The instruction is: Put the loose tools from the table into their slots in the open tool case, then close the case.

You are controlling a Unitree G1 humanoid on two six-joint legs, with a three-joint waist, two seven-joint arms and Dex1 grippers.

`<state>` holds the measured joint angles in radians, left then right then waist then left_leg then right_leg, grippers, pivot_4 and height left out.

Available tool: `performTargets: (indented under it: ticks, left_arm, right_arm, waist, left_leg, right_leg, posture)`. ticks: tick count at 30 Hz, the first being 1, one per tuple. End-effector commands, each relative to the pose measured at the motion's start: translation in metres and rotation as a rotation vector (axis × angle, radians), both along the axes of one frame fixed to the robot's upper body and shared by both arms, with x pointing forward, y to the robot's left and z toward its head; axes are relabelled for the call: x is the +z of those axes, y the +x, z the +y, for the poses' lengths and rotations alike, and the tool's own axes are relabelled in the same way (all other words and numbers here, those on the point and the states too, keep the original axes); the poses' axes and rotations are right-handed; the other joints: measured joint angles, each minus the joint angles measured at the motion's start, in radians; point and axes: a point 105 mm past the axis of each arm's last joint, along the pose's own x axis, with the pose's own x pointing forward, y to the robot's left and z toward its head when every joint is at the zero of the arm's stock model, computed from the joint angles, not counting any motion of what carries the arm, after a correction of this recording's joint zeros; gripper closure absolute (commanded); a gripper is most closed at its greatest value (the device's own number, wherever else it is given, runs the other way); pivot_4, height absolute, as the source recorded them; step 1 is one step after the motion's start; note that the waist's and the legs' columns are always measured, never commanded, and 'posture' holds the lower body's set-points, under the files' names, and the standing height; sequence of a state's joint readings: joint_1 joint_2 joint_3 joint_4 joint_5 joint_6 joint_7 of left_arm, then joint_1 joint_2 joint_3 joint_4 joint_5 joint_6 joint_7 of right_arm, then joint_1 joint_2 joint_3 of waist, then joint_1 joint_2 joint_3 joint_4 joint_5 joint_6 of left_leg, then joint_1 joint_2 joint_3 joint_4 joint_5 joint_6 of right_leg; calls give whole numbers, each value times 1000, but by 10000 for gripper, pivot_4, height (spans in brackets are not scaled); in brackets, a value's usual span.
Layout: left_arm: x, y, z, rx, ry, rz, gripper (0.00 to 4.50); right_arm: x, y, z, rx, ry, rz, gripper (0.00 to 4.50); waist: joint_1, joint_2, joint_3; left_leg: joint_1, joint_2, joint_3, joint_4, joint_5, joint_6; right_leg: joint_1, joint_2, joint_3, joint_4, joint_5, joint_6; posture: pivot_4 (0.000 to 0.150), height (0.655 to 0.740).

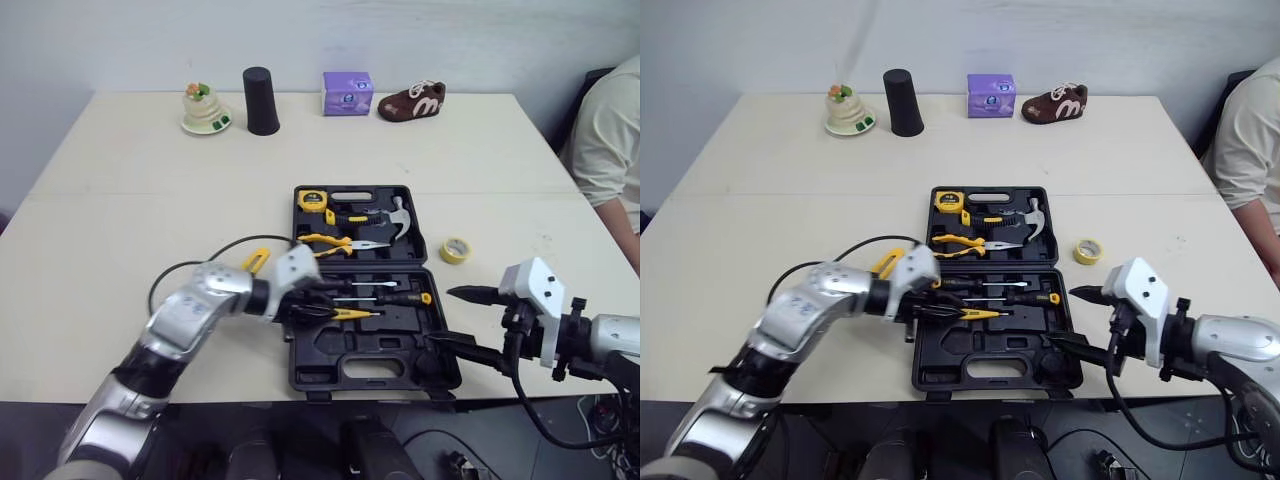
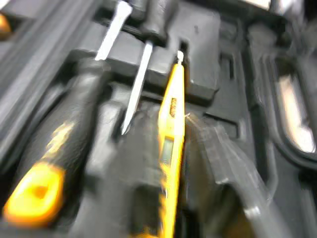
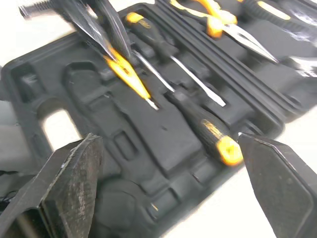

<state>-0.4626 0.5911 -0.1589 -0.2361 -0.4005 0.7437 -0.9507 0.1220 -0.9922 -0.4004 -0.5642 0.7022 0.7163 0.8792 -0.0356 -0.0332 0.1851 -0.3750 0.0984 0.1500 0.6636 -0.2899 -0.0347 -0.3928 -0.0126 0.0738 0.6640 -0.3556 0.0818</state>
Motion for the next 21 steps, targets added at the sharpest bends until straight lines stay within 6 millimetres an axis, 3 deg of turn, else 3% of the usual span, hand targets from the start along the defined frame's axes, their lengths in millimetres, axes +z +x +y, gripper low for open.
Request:
performTargets:
  ticks: [1, 3, 4, 6, 7, 12, 14, 16, 18, 21]
  left_arm:
    - [38, -3, 58, 172, -102, -126, 18367]
    - [38, -6, 104, 314, -95, -93, 12266]
    - [37, -7, 131, 409, -91, -78, 11584]
    - [35, -12, 176, 566, -74, -68, 2520]
    - [34, -16, 198, 639, -54, -68, 517]
    - [36, -36, 267, 871, 33, -87, 517]
    - [37, -37, 273, 897, 49, -100, 517]
    - [40, -32, 261, 859, 40, -112, 517]
    - [39, -28, 240, 793, 47, -110, 517]
    - [32, -18, 204, 710, 91, -97, 517]
  right_arm:
    - [22, 0, -47, -146, -27, -71, 0]
    - [25, -4, -77, -240, -31, -75, 0]
    - [25, -7, -93, -293, -33, -76, 0]
    - [26, -13, -117, -375, -36, -79, 0]
    - [26, -15, -127, -413, -42, -81, 0]
    - [24, -27, -170, -555, -57, -88, 0]
    - [25, -29, -176, -571, -52, -98, 0]
    - [29, -27, -173, -547, -36, -108, 0]
    - [35, -22, -160, -490, -20, -120, 0]
    - [49, -13, -124, -339, 28, -136, 0]
  waist:
    - [0, 0, 0]
    - [0, 0, 0]
    - [1, 0, 0]
    - [0, 0, 0]
    - [0, 0, 0]
    - [-6, -1, 1]
    - [-5, -1, 1]
    - [-4, -1, 1]
    - [-6, -1, 1]
    - [-8, -1, 1]
  left_leg:
    - [0, 0, 0, 0, 0, -1]
    - [1, 1, 0, -1, 0, -1]
    - [1, 1, 0, -1, -1, -1]
    - [2, 0, 0, -1, -1, -1]
    - [2, 0, 0, -1, -1, -1]
    - [3, 0, 3, -2, -8, 4]
    - [3, 0, 3, -4, -8, 4]
    - [3, -1, 3, -5, -8, 4]
    - [3, -1, 4, -5, -8, 4]
    - [4, -1, 4, -6, -8, 4]
  right_leg:
    - [0, 0, 0, 0, 0, -1]
    - [0, 0, 0, -1, -1, -1]
    - [0, 0, -1, -1, -1, -1]
    - [1, 0, -1, -1, -1, -1]
    - [1, 0, -1, -1, -1, -1]
    - [2, -7, -2, -4, -1, -3]
    - [1, -13, -9, -4, -2, -4]
    - [1, -14, -12, -5, -2, -4]
    - [2, -15, -13, -5, -1, -3]
    - [2, -15, -13, -5, -1, -2]
  posture:
    - [1500, 7296]
    - [1500, 7296]
    - [1500, 7296]
    - [1500, 7296]
    - [1500, 7296]
    - [1500, 7296]
    - [1500, 7296]
    - [1500, 7296]
    - [1500, 7296]
    - [1500, 7296]
